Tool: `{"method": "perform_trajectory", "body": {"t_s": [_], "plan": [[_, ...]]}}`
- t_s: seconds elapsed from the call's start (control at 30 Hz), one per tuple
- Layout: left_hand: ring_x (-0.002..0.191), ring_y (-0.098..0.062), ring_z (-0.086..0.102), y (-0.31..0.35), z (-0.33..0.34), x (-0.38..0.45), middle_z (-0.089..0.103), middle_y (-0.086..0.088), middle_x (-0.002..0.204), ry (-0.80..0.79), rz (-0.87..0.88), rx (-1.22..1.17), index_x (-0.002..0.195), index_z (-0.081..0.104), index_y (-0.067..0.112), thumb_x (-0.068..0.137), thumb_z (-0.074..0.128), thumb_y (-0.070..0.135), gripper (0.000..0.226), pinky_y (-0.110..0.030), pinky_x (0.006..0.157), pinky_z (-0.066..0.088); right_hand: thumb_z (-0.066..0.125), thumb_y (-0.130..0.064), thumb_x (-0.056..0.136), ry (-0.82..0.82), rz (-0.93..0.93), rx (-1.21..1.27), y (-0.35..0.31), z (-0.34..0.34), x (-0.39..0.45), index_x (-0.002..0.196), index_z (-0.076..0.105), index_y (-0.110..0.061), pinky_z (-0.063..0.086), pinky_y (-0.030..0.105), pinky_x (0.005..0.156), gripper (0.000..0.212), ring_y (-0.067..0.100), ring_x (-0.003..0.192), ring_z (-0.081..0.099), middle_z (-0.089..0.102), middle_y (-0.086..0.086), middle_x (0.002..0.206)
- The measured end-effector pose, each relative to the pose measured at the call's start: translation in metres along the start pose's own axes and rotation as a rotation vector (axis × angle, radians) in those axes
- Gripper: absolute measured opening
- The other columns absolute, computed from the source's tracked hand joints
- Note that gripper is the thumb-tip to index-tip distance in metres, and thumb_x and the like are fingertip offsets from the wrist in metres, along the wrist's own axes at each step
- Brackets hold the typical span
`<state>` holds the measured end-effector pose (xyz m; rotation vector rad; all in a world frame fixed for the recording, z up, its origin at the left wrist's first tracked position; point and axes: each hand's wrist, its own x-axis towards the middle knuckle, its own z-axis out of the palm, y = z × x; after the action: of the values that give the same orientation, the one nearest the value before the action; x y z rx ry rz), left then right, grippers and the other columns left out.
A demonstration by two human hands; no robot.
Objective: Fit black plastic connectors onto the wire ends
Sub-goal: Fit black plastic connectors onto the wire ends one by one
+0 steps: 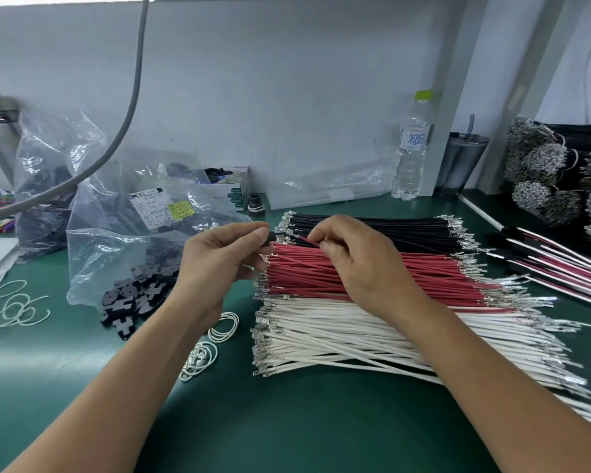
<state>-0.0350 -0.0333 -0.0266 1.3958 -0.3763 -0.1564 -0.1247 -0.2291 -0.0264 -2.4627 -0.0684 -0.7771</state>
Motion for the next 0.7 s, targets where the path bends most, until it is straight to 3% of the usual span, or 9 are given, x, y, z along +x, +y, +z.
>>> {"method": "perform_trajectory", "body": {"t_s": [0.1,0.27,0.7], "plan": [[0.057,-0.016,0.061,0.0009,-0.0008,-0.0005,0.075,-0.012,0.079,-0.086,-0.045,-0.065,0.099,0.081,0.007,0.073,0.079,0.027,0.032,-0.023,0.052,0.046,0.063,-0.025,0.097,0.067,-0.023,0.04,-0.0029,-0.0035,-0.0026,0.104,0.071,-0.03,0.047,0.026,0.075,0.012,0.001,0.084,0.056,0.058,-0.019,0.09],[0.057,-0.015,0.055,0.002,-0.0029,-0.001,0.073,-0.01,0.077,-0.159,-0.069,-0.085,0.097,0.081,0.007,0.074,0.078,0.029,0.032,-0.022,0.051,0.039,0.071,-0.019,0.092,0.087,-0.042,0.097,-0.0051,-0.004,-0.0041,0.099,0.079,-0.024,0.054,0.039,0.076,0.011,0.007,0.083,0.062,0.064,-0.013,0.087],[0.052,-0.013,0.053,0.0068,-0.0056,-0.0051,0.071,-0.007,0.073,-0.231,-0.139,-0.068,0.09,0.082,0.009,0.081,0.074,0.024,0.019,-0.019,0.045,0.037,0.07,-0.024,0.094,0.012,-0.161,-0.046,-0.0095,-0.0111,-0.0045,0.101,0.078,-0.026,0.052,0.036,0.073,0.011,0.004,0.077,0.058,0.06,-0.017,0.085]]}}
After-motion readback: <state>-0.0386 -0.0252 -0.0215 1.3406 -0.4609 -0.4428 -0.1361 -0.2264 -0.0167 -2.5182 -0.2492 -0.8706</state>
